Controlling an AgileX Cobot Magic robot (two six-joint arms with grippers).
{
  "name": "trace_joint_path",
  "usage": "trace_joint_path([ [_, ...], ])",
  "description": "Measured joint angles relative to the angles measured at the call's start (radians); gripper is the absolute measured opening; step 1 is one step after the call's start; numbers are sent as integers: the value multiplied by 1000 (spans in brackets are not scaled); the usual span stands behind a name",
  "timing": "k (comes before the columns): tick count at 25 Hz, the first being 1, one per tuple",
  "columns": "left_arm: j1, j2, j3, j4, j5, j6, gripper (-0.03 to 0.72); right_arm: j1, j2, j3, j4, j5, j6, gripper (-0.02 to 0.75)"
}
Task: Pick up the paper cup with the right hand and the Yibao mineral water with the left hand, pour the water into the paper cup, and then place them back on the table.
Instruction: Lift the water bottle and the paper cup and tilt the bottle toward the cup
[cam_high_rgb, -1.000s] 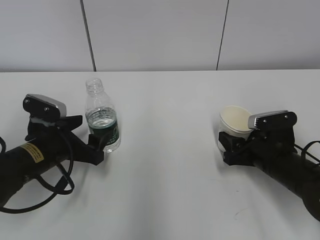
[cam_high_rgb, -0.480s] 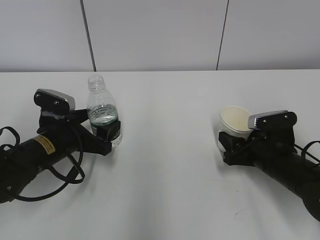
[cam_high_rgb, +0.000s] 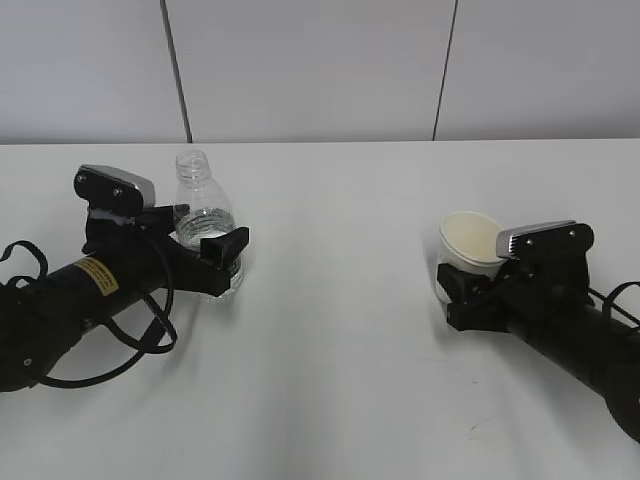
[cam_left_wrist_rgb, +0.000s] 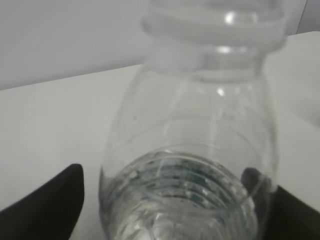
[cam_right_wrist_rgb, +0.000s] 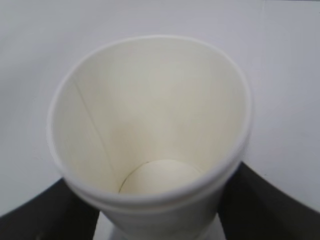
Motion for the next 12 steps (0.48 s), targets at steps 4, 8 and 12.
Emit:
trace_joint_path([
  [4,0,0,-5,1,0,-1,576,0,0,0,0,0,0,509],
  [8,0,0,-15,2,1,-3,575,0,0,0,-9,0,0,509],
  [12,0,0,-36,2,0,-3,575,0,0,-6,-44,0,0,509],
])
